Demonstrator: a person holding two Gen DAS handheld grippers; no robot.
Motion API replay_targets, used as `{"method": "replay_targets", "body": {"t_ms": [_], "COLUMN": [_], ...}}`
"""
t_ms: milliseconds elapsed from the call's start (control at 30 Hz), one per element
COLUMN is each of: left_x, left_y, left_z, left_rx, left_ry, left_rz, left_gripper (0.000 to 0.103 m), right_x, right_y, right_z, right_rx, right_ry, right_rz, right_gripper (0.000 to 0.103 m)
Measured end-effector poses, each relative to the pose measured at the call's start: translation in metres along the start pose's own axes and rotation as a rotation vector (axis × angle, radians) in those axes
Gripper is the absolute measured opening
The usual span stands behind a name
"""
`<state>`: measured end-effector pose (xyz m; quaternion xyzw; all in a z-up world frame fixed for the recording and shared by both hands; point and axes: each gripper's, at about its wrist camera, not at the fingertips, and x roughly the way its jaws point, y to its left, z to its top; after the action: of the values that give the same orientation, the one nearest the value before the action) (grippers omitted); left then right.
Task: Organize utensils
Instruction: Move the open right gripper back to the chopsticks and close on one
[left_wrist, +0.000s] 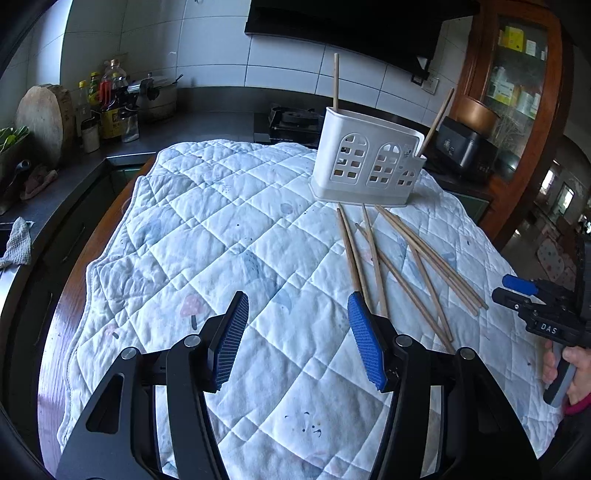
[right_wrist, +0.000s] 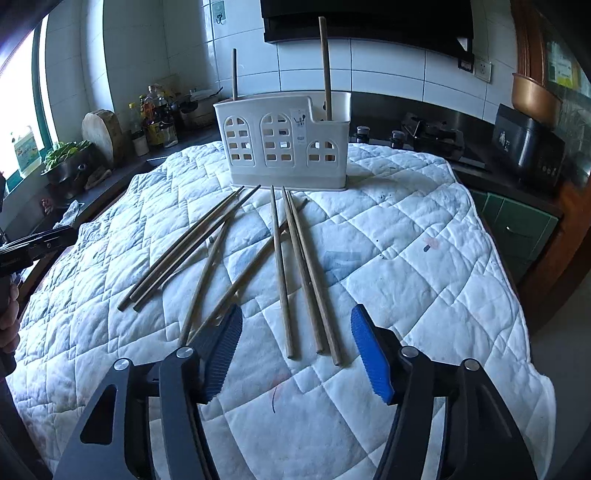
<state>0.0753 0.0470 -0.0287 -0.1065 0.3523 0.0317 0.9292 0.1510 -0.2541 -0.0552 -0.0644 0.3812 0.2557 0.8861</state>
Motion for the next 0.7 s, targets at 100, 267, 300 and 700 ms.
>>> {"method": "replay_targets", "body": {"t_ms": [100,267,300,700], "left_x": [0.002,0.007,0.008,0.017], "left_y": [0.005,0.01,0.01,0.01], "left_z": [-0.003,-0.006,-0.006,-0.009], "left_rx": [-0.007,-0.021,-0.02,-0.019], "left_ry": [0.009,0.023,0.026,0.048], "left_rz": [0.008,0.009,0.008,0.0], "left_gripper": [0.057,0.057,0.057,0.057], "right_x": [0.012,0.028,0.031,0.057], "right_y": [-0.009,-0.019,-0.021,-0.027], "right_z": [0.002,0.008,0.01,0.02], "right_rx": [0.02,0.041,0.037,-0.033], "right_ry": [0.032,0.061,0.064,0.102], "right_rz": [0.018,0.036,0.032,0.043], "right_gripper": [0.04,0.025,0.024,0.013]}}
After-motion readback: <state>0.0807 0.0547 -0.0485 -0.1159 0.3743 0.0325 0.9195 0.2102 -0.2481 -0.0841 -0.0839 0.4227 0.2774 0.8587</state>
